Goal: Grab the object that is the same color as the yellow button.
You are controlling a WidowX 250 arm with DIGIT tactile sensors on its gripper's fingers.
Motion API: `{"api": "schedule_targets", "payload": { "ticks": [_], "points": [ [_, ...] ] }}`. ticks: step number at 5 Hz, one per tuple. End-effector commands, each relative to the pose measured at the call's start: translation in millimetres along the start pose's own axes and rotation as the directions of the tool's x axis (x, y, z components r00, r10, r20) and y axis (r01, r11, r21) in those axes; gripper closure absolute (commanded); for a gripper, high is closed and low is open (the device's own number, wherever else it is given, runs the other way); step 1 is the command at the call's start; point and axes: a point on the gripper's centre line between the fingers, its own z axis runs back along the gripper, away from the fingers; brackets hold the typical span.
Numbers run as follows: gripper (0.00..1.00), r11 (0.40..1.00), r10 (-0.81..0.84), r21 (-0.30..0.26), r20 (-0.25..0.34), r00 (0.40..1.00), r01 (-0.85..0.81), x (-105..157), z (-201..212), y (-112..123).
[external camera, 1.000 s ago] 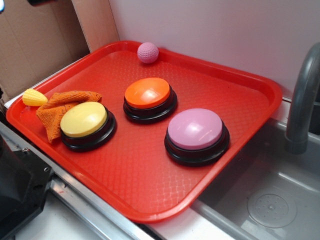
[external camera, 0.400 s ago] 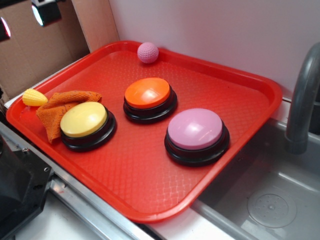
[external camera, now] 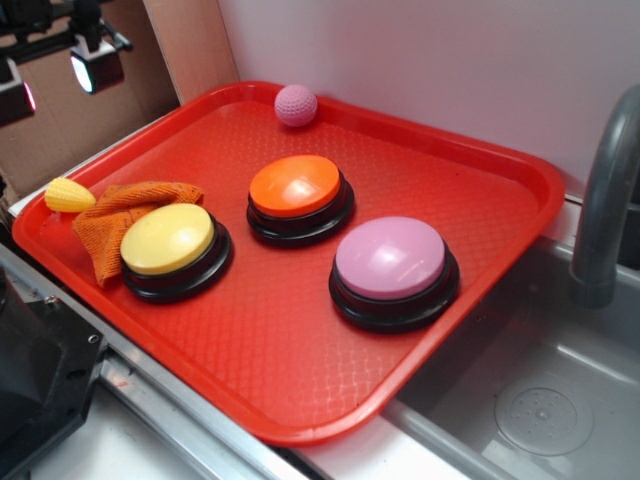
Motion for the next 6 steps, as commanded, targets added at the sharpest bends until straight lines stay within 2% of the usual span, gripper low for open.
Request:
{"api": "schedule_targets", "payload": {
  "ticks": [1, 3, 4, 5, 6],
  "points": [
    [0.00, 0.992, 0.125, -0.004, 0.112, 0.986, -0.125, 9, -31, 8],
    [0.00, 0.982, 0.166, 0.059, 0.163, 0.973, -0.178, 16, -62, 7],
    [0.00, 0.975, 0.199, 0.072, 0.137, 0.970, -0.210, 19, -70, 8],
    [0.00, 0.977, 0.195, 0.053, 0.146, 0.970, -0.204, 23, -80, 8],
    [0.00, 0.981, 0.189, 0.006, 0.131, 0.973, -0.192, 26, -87, 9]
  ]
}}
